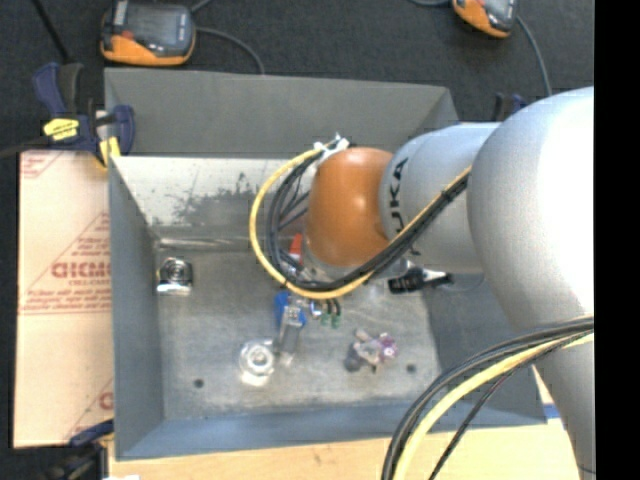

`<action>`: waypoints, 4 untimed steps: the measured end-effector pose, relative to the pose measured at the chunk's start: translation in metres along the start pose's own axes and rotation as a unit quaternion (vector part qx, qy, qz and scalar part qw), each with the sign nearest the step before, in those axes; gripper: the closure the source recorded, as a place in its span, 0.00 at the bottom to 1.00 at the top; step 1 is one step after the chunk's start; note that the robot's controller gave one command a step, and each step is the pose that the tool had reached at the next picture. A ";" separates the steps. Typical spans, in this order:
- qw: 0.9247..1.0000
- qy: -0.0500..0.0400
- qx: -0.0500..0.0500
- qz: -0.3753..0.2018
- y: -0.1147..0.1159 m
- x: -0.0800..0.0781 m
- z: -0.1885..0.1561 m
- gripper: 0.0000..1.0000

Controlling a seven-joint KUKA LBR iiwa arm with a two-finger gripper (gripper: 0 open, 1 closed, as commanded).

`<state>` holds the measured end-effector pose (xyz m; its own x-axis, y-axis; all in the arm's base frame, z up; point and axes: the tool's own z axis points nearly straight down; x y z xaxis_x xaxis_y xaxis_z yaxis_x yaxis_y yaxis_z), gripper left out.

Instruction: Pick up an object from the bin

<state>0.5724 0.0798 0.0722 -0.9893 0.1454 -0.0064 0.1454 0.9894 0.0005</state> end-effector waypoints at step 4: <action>0.937 -0.010 -0.001 -0.350 0.007 0.096 -0.004 0.00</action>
Offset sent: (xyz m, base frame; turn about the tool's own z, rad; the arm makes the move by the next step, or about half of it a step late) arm 0.0000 0.0000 0.0000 0.0000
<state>0.4786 0.1011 0.0755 -0.8417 -0.5394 -0.0240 -0.5393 0.8420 -0.0086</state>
